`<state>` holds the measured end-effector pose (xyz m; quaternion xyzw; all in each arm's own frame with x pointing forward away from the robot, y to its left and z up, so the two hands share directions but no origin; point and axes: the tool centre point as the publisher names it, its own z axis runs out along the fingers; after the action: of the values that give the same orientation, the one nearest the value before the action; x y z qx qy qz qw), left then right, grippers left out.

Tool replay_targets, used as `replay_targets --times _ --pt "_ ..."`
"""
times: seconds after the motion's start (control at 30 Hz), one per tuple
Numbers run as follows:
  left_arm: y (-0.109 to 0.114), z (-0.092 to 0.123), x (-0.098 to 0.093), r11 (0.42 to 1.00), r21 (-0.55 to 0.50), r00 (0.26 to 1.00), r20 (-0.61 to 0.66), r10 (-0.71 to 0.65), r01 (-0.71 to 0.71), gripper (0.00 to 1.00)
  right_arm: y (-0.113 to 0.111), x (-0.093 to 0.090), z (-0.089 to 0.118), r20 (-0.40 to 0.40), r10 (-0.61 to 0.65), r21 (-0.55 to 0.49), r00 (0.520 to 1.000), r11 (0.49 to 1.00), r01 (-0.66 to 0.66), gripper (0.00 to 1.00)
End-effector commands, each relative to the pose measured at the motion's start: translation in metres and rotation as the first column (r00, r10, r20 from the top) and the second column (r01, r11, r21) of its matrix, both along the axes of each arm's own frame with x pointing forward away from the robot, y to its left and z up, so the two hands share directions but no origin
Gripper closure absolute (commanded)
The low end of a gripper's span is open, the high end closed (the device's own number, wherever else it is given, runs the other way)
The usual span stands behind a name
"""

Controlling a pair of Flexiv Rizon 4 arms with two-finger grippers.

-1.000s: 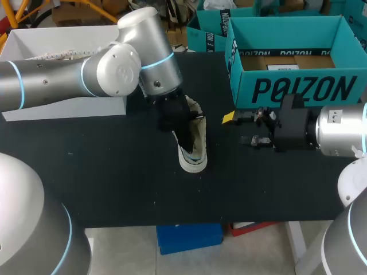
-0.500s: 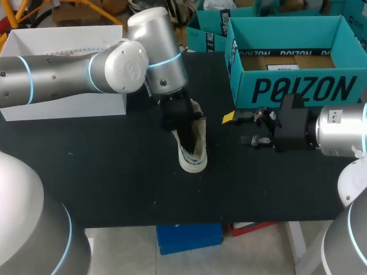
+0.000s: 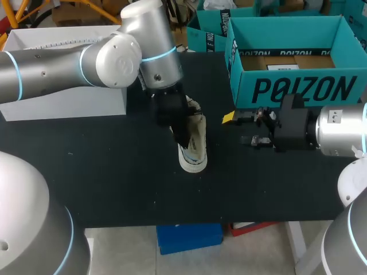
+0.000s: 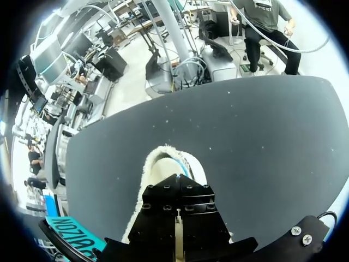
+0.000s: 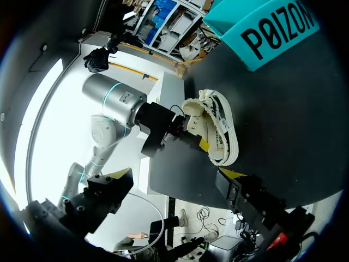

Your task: Take the shoe out of the shoebox, open the shoe tongue, remove and reinsert the insole, then place the shoe into the shoebox

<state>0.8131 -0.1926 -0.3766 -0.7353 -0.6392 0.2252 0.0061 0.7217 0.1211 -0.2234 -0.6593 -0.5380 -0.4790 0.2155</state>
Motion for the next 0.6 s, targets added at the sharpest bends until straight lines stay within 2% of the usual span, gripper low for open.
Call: replay_targets --times 0.03,0.27,0.6 --pt "-0.001 -0.003 -0.004 1.0 0.015 0.999 0.05 0.001 -0.002 1.0 0.001 0.0 0.0 -0.001 -0.002 -0.002 1.0 1.0 0.002 0.0" --pt "-0.005 -0.014 -0.008 0.999 0.023 0.996 0.08 0.027 -0.029 1.0 0.001 0.0 0.0 -0.001 -0.002 -0.002 1.0 1.0 0.002 0.0" --pt "-0.007 -0.032 -0.013 0.995 0.097 0.992 0.127 -0.002 -0.011 1.0 0.001 0.0 0.0 -0.001 -0.002 -0.002 1.0 1.0 0.002 0.0"
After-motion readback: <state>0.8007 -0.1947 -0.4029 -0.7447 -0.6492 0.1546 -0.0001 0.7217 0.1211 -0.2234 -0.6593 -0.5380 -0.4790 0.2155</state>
